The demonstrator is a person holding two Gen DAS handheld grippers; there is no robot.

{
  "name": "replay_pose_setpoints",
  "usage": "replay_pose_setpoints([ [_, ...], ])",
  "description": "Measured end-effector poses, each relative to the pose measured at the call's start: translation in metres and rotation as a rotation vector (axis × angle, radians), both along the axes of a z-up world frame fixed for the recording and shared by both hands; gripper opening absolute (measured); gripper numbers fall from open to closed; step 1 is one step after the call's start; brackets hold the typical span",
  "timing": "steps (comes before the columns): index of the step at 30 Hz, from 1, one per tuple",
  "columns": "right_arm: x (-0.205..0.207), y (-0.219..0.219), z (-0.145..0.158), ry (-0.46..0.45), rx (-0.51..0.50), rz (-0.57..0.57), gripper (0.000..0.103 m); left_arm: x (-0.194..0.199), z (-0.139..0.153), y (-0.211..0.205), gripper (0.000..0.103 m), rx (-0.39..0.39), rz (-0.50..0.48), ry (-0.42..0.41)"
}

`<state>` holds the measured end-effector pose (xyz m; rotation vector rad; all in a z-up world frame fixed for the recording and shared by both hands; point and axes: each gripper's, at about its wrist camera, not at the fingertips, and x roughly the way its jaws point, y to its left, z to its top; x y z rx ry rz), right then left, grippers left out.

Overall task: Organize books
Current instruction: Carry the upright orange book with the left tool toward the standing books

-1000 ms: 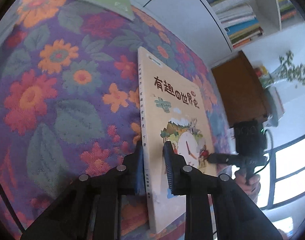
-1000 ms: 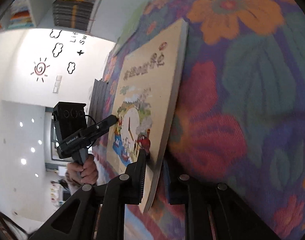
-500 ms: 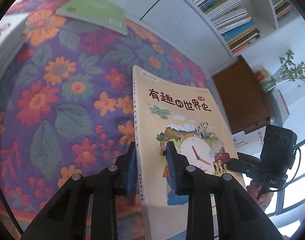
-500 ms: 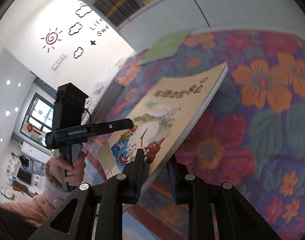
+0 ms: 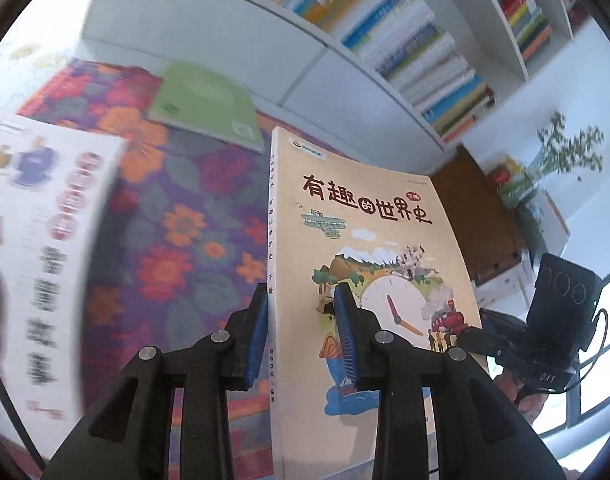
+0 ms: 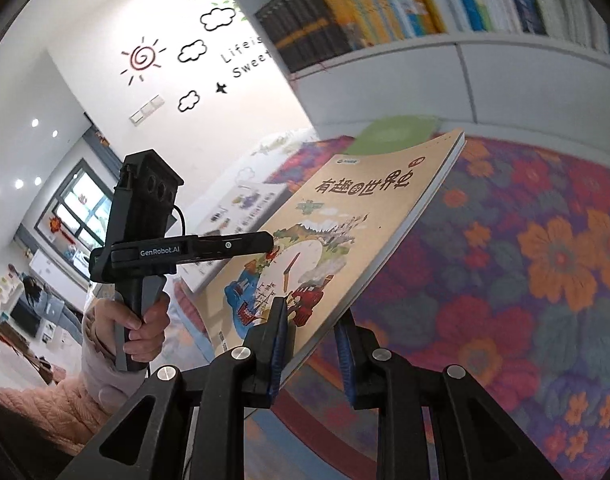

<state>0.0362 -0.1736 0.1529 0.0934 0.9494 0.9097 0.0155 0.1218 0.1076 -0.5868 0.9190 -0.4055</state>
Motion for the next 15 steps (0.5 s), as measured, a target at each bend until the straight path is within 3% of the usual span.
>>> replay_pose_setpoints([
  [6, 0.001, 0.066, 0.012, -0.008, 0.027, 0.065, 0.023, -0.016, 0.014, 0.065, 0.028, 0.029, 0.074, -0.043],
  [15, 0.014, 0.163, -0.005, 0.047, 0.068, 0.162, 0.023, -0.026, 0.005, 0.148, 0.029, 0.094, 0.200, -0.015],
])
